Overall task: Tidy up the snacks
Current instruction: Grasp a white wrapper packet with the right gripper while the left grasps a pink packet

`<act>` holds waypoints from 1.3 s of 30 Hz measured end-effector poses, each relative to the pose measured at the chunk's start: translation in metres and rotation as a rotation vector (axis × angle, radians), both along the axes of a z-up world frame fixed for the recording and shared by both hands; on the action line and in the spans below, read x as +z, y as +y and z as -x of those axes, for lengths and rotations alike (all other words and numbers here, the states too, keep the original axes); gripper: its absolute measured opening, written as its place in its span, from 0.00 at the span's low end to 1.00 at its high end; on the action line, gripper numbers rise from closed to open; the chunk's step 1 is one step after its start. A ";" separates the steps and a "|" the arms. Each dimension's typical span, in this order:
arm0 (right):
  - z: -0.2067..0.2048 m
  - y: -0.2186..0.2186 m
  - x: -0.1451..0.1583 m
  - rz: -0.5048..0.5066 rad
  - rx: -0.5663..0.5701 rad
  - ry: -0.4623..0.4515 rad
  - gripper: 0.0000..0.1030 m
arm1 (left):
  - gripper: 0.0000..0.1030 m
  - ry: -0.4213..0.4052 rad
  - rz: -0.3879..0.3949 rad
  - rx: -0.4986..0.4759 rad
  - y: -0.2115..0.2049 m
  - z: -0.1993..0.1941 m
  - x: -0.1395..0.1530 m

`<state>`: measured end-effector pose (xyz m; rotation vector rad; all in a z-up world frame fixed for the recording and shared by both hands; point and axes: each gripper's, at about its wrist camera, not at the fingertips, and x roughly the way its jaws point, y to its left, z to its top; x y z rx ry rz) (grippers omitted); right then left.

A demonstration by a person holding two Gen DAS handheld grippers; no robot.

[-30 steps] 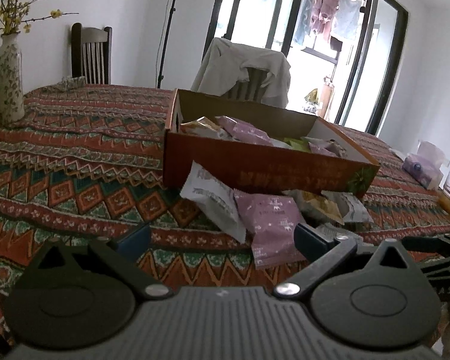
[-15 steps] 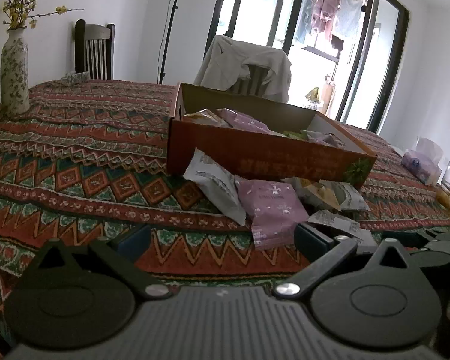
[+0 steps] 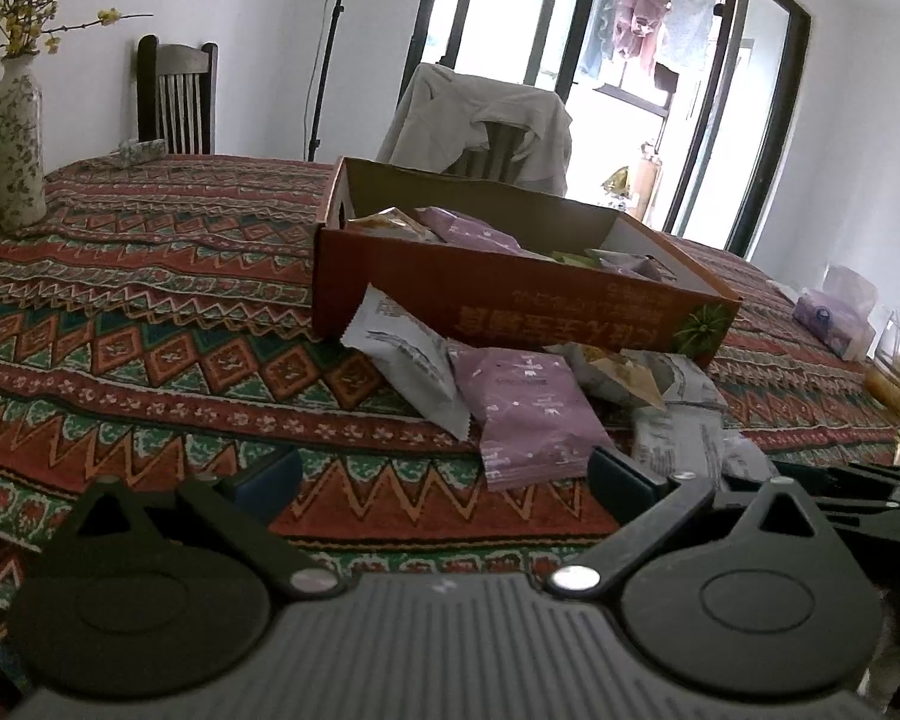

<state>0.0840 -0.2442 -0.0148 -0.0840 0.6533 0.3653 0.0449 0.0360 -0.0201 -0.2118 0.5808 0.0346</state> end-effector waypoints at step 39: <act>-0.028 -0.058 0.019 -0.123 -0.097 -0.133 0.39 | 0.97 0.089 -0.064 -0.014 -0.045 -0.068 -0.003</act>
